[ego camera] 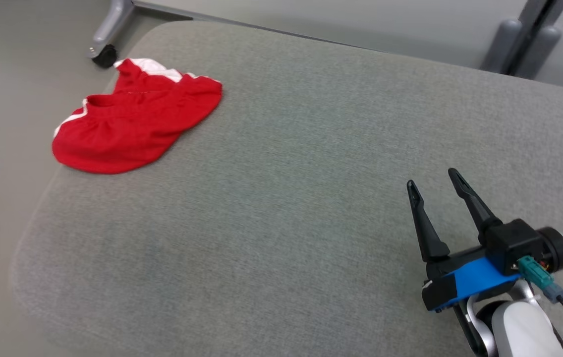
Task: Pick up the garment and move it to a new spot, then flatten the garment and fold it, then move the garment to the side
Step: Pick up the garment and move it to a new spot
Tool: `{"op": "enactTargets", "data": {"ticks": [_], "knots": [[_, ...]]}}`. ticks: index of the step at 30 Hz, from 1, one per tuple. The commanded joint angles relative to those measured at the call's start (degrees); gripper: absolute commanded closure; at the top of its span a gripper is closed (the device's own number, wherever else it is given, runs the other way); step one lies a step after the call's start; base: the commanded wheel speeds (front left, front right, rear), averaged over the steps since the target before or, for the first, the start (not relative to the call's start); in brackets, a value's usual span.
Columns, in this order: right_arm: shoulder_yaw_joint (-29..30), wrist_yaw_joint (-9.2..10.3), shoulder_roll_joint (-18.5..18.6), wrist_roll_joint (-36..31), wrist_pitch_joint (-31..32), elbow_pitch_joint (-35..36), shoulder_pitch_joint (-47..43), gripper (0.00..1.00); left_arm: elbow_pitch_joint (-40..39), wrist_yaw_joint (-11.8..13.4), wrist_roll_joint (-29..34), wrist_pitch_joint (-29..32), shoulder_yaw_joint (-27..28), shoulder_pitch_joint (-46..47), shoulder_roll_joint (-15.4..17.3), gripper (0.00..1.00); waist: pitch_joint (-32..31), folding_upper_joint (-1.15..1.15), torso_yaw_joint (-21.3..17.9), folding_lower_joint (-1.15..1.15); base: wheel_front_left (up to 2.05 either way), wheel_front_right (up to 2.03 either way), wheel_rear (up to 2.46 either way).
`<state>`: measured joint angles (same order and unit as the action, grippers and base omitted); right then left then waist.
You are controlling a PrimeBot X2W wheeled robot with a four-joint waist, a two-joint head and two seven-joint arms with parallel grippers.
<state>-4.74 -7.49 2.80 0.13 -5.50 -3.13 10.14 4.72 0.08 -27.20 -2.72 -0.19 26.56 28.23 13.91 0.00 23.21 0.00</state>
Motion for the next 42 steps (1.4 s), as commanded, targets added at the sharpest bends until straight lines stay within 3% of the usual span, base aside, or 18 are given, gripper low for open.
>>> {"op": "enactTargets", "data": {"ticks": [1, 6, 10, 15, 21, 28, 36, 37, 38, 39, 40, 42], "knots": [[-0.33, -0.01, 0.17, -0.91, 1.11, 1.41, 0.85, 0.0, 3.09, -1.91, -2.09, 2.32, -0.39, 5.19, 0.35, 0.0, 1.47, 0.0, -1.53, 0.0, 0.0, 0.0, 0.0], [-0.38, 0.0, 0.18, -4.01, 4.76, 5.94, 3.24, 0.0, 14.63, -4.68, -3.24, 8.8, -2.42, 17.04, 3.38, 0.0, 6.82, 0.0, -6.28, 0.0, 0.0, 0.0, 0.0], [0.43, 0.0, 0.17, -6.75, 7.53, 11.23, 5.53, 0.0, 23.54, -5.14, -6.68, 10.99, -1.19, 22.73, 2.63, 0.0, 12.15, 0.0, -9.13, 0.0, 0.0, 0.0, 0.0], [1.72, 0.0, 0.17, -8.91, 10.1, 17.4, 5.67, 0.0, 34.56, -6.97, -8.64, 12.63, -4.34, 26.79, 0.9, 0.0, 17.85, 0.0, -10.63, 0.0, 0.0, 0.0, 0.0], [2.59, 0.0, 0.18, -9.97, 11.36, 20.97, 4.13, 0.0, 38.2, -7.67, -12.85, 14.78, -11.44, 29.68, -2.02, 0.0, 21.56, 0.0, -10.83, 0.0, 0.0, 0.0, 0.0], [2.13, 0.0, 0.17, -10.47, 11.66, 23.52, 4.28, 0.0, 43.55, -7.55, -16.25, 14.44, -19.7, 33.12, 1.39, 0.0, 24.3, 0.0, -12.16, 0.0, 0.0, 0.0, 0.0], [2.48, 0.0, 0.17, -10.15, 11.41, 24.14, 4.45, 0.0, 45.51, -7.56, -20.08, 17.65, -26.13, 34.0, 0.59, 0.0, 24.96, 0.0, -13.02, 0.0, 0.0, 0.0, 0.0], [2.53, 0.0, 0.17, -10.1, 11.37, 24.15, 4.51, 0.0, 45.26, -7.57, -20.64, 18.03, -27.18, 33.9, 0.74, 0.12, 25.03, 0.0, -13.09, 0.0, 0.0, 0.0, 0.0], [2.57, 0.0, 0.17, -10.04, 11.3, 24.11, 4.63, 0.0, 45.12, -7.57, -21.22, 18.04, -28.12, 33.96, 1.11, 0.54, 25.11, 0.0, -13.16, 0.0, 0.0, 0.0, 0.0], [2.71, 0.0, 0.17, -9.93, 11.11, 24.03, 4.76, 0.0, 45.04, -7.57, -21.59, 17.74, -28.78, 34.04, 1.37, 0.82, 25.09, 0.0, -13.21, 0.0, 0.0, 0.0, 0.0], [2.81, 0.0, 0.17, -9.85, 10.93, 23.85, 4.82, 0.0, 45.05, -7.58, -21.89, 17.29, -29.5, 34.14, 1.68, 1.0, 24.96, 0.0, -13.24, 0.0, 0.0, 0.0, 0.0], [2.87, 0.0, 0.17, -9.22, 10.37, 23.06, 5.11, 0.0, 45.52, -7.56, -22.19, 15.76, -31.5, 34.82, 3.63, 1.0, 24.21, 0.0, -13.47, 0.0, 0.0, 0.0, 0.0]]}}
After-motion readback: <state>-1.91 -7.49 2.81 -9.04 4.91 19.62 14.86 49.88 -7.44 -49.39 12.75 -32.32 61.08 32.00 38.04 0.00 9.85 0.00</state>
